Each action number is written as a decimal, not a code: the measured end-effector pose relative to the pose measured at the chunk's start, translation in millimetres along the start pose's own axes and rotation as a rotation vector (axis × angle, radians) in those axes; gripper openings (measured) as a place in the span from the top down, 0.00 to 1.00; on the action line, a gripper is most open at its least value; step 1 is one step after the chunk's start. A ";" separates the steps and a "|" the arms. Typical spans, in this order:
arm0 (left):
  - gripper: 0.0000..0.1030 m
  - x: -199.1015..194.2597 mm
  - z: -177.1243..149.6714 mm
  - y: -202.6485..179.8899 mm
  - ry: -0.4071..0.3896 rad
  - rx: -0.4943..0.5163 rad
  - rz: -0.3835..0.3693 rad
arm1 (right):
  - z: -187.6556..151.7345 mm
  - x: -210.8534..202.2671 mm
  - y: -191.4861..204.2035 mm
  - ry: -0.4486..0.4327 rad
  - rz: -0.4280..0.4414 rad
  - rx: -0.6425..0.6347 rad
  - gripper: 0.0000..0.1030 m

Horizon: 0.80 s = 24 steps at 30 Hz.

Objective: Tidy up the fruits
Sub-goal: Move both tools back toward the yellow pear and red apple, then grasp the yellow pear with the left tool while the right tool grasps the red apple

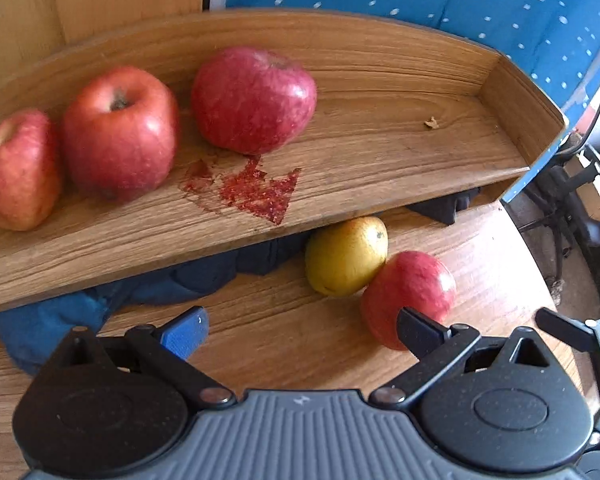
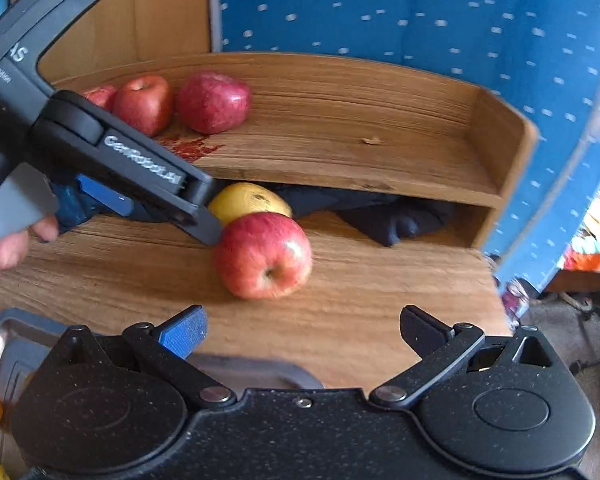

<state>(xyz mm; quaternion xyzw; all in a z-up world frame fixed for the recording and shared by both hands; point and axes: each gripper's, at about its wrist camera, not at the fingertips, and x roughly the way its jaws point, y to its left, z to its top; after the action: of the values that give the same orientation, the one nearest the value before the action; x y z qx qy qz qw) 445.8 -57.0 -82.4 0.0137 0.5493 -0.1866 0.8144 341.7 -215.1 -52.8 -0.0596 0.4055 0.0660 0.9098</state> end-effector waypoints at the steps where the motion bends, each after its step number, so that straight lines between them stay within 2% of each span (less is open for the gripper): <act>1: 0.01 2.1 1.9 3.1 -0.004 -0.014 -0.024 | 1.6 4.4 2.3 0.002 0.004 -0.014 0.01; 8: 0.01 10.5 13.2 7.7 -0.002 -0.048 -0.111 | 20.0 38.6 11.6 0.033 0.028 -0.054 0.01; 12: 0.01 14.7 14.9 9.5 -0.003 -0.094 -0.151 | 27.3 55.4 13.3 0.048 0.030 -0.092 0.05; 16: 0.01 16.7 15.4 13.3 -0.005 -0.128 -0.167 | 34.5 65.7 13.2 0.043 0.036 -0.112 0.12; 20: 0.01 13.7 15.4 17.2 -0.003 -0.147 -0.163 | 39.9 72.4 11.3 0.037 0.041 -0.119 0.28; 24: 0.01 13.0 13.9 21.5 -0.007 -0.171 -0.158 | 37.3 71.5 11.2 0.033 0.052 -0.119 0.33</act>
<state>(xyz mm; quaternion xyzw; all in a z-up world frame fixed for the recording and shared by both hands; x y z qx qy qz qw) 469.3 -43.9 -92.5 -0.0996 0.5598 -0.2025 0.7973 414.4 -192.9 -82.0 -0.1042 0.4173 0.1126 0.8957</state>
